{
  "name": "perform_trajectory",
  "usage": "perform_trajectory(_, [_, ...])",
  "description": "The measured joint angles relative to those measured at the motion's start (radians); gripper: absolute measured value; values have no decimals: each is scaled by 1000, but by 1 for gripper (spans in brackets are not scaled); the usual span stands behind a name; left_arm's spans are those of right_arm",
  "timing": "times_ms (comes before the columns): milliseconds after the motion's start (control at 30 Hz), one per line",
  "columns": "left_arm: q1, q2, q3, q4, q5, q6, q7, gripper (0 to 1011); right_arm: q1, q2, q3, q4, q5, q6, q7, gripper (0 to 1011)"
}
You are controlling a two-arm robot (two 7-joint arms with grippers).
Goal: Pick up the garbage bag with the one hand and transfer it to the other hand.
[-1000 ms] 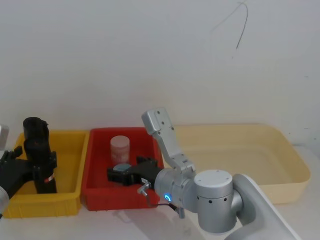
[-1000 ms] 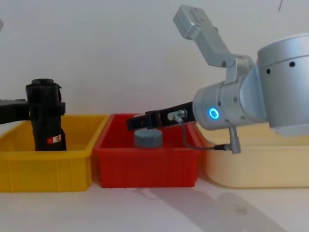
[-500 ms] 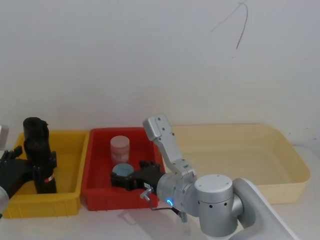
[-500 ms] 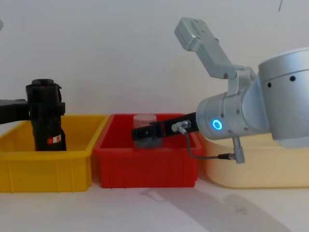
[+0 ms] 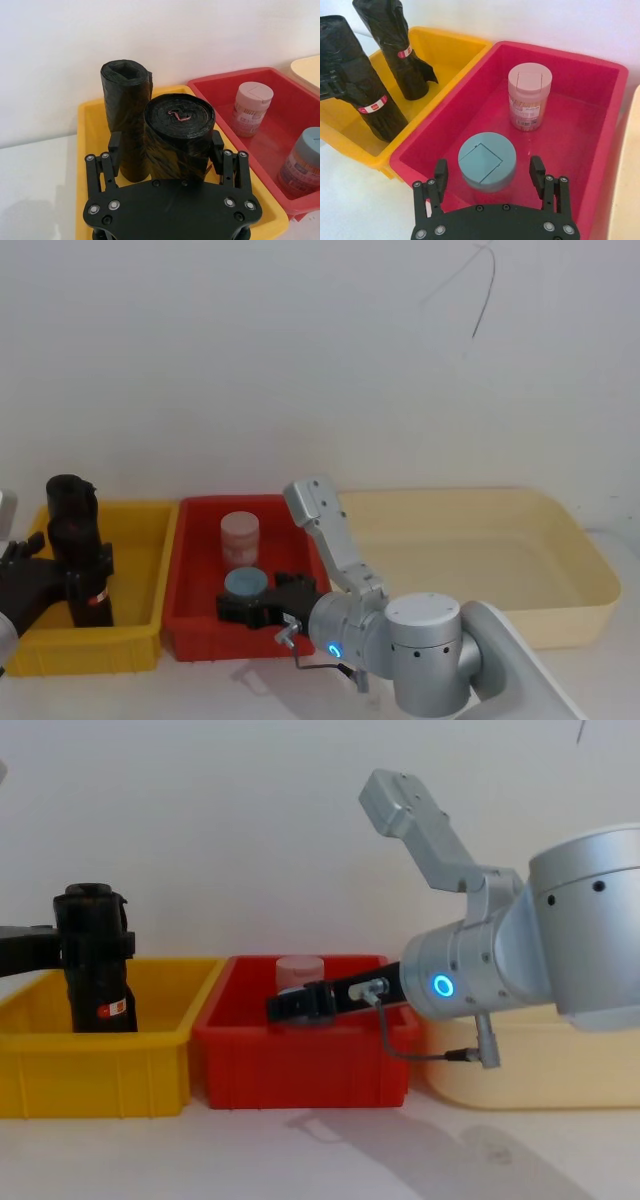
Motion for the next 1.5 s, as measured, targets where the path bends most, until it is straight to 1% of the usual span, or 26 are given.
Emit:
perform_trajectory(367, [0, 0, 0, 0, 0, 0, 0, 1001, 0, -18, 6, 15, 3, 1, -10, 1001])
perform_trajectory(733, [0, 0, 0, 0, 0, 0, 0, 1001, 6, -33, 12, 36, -2, -30, -24, 1001])
perform_trajectory(867, [0, 0, 0, 0, 0, 0, 0, 979, 7, -36, 13, 41, -3, -37, -27, 950])
perform_trajectory(900, [0, 0, 0, 0, 0, 0, 0, 954, 7, -37, 13, 42, -4, -38, -28, 912])
perform_trajectory(933, [0, 0, 0, 0, 0, 0, 0, 945, 7, -37, 14, 42, -4, -38, -28, 897])
perform_trajectory(967, [0, 0, 0, 0, 0, 0, 0, 915, 8, -37, 14, 43, -4, -39, -28, 886])
perform_trajectory(1000, [0, 0, 0, 0, 0, 0, 0, 885, 8, -38, 14, 44, -4, -40, -29, 840])
perform_trajectory(1067, [0, 0, 0, 0, 0, 0, 0, 820, 8, -38, 14, 45, -5, -41, -29, 797])
perform_trajectory(1133, [0, 0, 0, 0, 0, 0, 0, 790, 9, -39, 15, 46, -5, -44, -30, 740])
perform_trajectory(1167, [0, 0, 0, 0, 0, 0, 0, 738, 9, -40, 15, 47, -5, -44, -30, 710])
perform_trajectory(1200, [0, 0, 0, 0, 0, 0, 0, 711, 9, -40, 15, 47, -6, -45, -31, 665])
perform_trajectory(1267, [0, 0, 0, 0, 0, 0, 0, 657, 9, -40, 15, 48, -6, -46, -31, 666])
perform_trajectory(1300, [0, 0, 0, 0, 0, 0, 0, 657, 9, -41, 15, 48, -6, -46, -31, 666])
perform_trajectory(1367, [0, 0, 0, 0, 0, 0, 0, 594, 9, -41, 15, 48, -6, -47, -31, 665])
perform_trajectory(1500, [0, 0, 0, 0, 0, 0, 0, 558, 9, -41, 16, 49, -6, -48, -32, 666])
